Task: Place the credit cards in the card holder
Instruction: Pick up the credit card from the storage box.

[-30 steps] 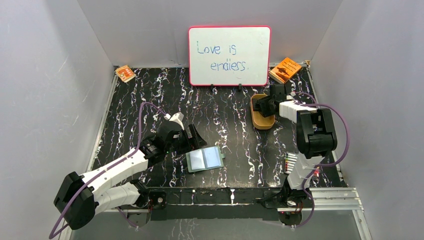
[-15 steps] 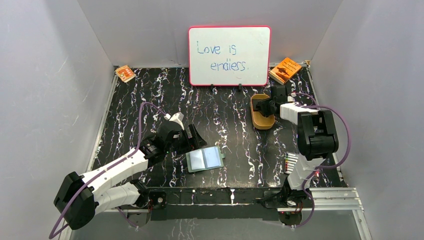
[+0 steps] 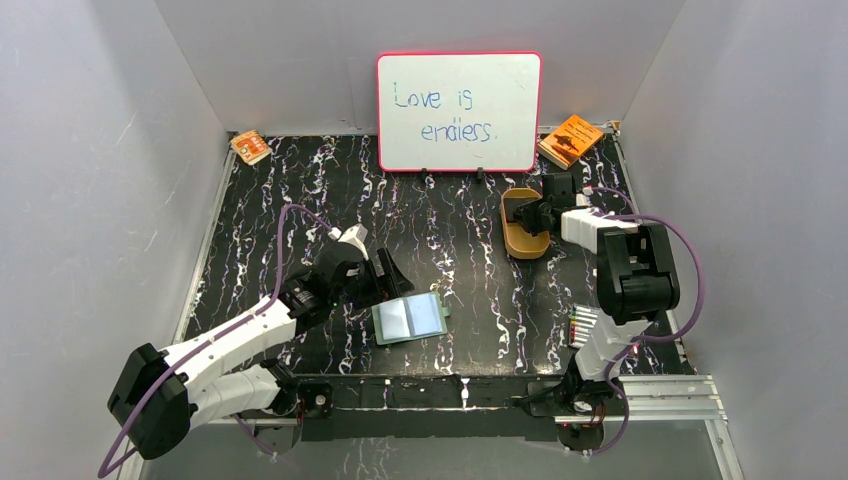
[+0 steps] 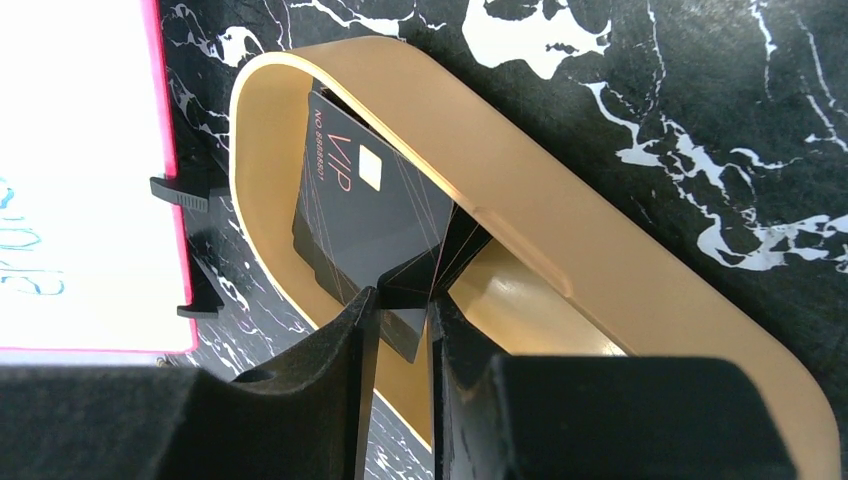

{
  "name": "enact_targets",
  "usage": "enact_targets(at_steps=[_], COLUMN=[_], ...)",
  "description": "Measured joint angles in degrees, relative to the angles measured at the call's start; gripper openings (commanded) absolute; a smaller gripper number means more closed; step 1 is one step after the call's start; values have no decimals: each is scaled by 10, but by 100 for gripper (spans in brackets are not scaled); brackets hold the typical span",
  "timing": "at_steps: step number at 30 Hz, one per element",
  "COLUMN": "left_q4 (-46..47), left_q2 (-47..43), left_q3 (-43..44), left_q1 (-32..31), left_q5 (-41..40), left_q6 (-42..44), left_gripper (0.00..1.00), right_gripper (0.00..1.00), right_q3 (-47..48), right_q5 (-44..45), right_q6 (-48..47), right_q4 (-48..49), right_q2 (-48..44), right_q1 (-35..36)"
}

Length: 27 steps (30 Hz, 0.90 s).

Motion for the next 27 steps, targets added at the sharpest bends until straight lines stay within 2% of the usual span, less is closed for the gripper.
enact_targets(at_steps=[20,27], left_q4=[8,8], left_q2=[7,7], left_q3=[0,0], left_q1=[0,0], left_q5=[4,4], left_q6=[-4,-4], left_gripper=[78,78], right_gripper=[19,8], right_q3=[-8,-8], right_q5=[-10,-13], right_q6=[-8,-11], right_q4=[-4,-4], right_q2=[-19,-29], right_q1=[0,0])
